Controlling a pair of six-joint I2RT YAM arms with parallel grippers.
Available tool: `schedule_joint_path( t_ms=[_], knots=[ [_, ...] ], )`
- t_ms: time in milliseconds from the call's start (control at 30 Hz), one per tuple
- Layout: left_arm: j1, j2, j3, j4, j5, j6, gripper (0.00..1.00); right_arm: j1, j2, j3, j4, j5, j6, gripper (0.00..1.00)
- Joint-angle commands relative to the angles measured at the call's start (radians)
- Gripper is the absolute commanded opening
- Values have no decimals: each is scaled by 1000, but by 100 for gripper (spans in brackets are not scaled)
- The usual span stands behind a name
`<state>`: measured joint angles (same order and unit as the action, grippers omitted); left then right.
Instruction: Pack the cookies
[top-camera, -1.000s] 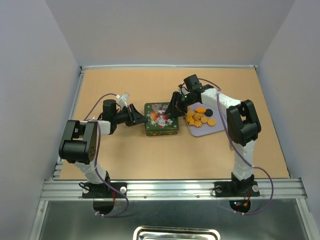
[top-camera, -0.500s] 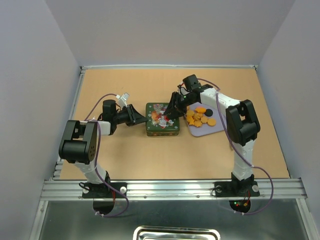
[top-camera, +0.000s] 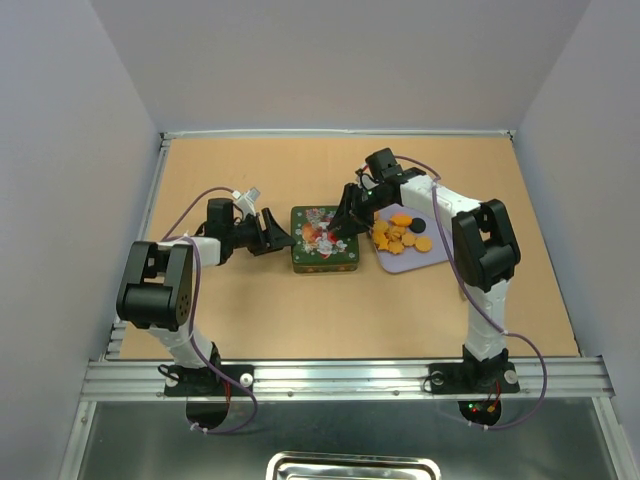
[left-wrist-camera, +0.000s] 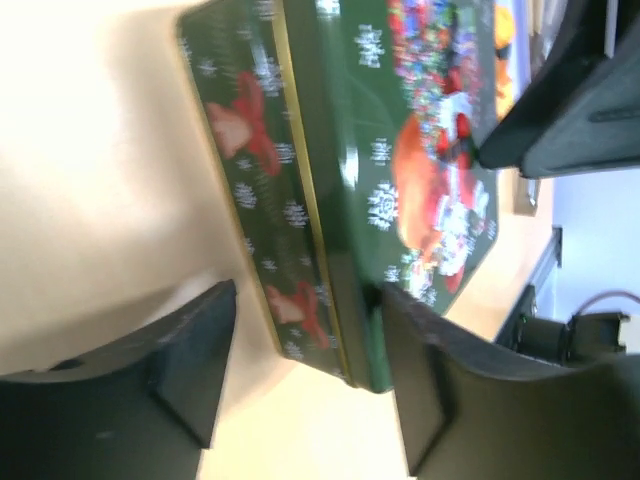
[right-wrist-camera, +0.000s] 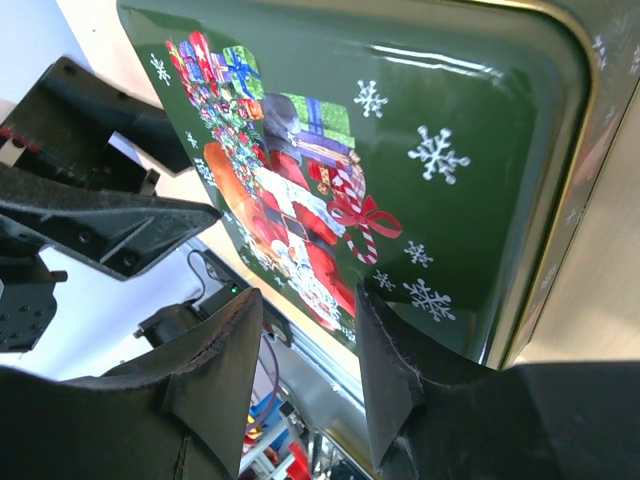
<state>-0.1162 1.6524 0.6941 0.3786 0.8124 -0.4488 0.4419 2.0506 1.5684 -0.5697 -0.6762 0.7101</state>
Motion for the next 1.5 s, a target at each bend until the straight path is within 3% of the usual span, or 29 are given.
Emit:
schedule_joint_path(
  t_ms=[0, 167, 567, 800, 900, 1100, 1133, 1267, 1367, 1400, 1467],
  knots=[
    [6, -49, 18, -70, -59, 47, 79, 4, -3, 61, -16, 32, -20, 48],
    [12, -69, 64, -106, -78, 41, 85, 4, -1, 79, -16, 29, -15, 48],
    [20, -160, 251, -191, -159, 4, 86, 4, 23, 232, -27, 14, 3, 48],
    [20, -290, 318, -208, -162, 53, 86, 3, -82, 294, -62, 44, -44, 48],
    [20, -394, 308, -219, -246, 88, 89, 3, -199, 277, -70, 87, -80, 48],
    [20, -609, 156, -146, -565, 94, 93, 4, -486, 75, -71, 220, -161, 50],
    [20, -631, 138, -145, -565, 94, 93, 4, -528, 74, -71, 243, -172, 51],
    [18, -768, 18, -51, -758, 130, 93, 4, -719, -123, -67, 378, -239, 51],
    [18, -926, -181, 104, -860, 183, 93, 4, -898, -252, -45, 463, -290, 57],
    [18, -951, -182, 135, -889, 200, 92, 4, -924, -275, -42, 474, -299, 59],
    [18, -994, -304, 204, -1060, 220, 94, 4, -980, -321, -29, 509, -313, 65]
  ],
)
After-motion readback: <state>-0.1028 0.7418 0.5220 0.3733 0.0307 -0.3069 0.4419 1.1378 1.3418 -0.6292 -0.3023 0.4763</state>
